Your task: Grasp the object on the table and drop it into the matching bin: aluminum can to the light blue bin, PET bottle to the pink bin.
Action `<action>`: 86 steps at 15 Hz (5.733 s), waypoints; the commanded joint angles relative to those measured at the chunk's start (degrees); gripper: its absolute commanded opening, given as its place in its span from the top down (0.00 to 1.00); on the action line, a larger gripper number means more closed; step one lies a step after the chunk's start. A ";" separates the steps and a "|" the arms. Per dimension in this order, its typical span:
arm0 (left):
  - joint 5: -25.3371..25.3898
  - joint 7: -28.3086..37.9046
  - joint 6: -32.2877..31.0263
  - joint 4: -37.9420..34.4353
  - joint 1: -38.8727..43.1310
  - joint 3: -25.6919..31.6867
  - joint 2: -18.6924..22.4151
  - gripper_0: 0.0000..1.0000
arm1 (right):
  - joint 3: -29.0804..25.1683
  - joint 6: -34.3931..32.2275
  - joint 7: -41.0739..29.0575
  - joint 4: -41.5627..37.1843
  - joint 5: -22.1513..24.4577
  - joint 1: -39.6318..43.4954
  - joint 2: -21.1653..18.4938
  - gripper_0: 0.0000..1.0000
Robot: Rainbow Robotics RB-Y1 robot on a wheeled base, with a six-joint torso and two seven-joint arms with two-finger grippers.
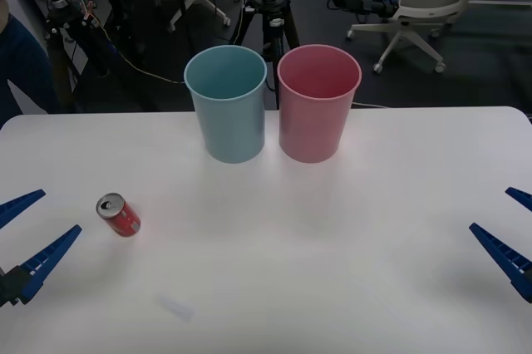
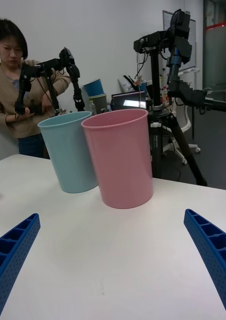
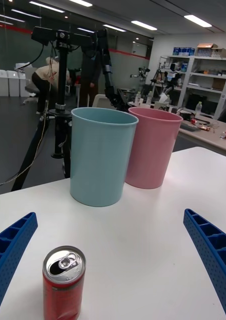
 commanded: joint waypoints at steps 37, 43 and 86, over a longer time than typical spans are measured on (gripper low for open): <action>6.66 -39.02 1.09 46.57 -19.91 -12.07 0.64 0.00 | 0.00 0.00 0.00 0.00 0.00 0.00 0.00 0.00; 6.66 -39.46 5.84 46.57 -23.25 -13.39 -1.03 0.00 | 0.00 0.00 0.00 0.00 0.00 0.00 0.00 0.00; 13.34 -1.84 40.56 -14.86 -3.30 -27.45 22.18 1.00 | 0.00 0.00 0.00 0.00 0.00 0.00 0.00 0.00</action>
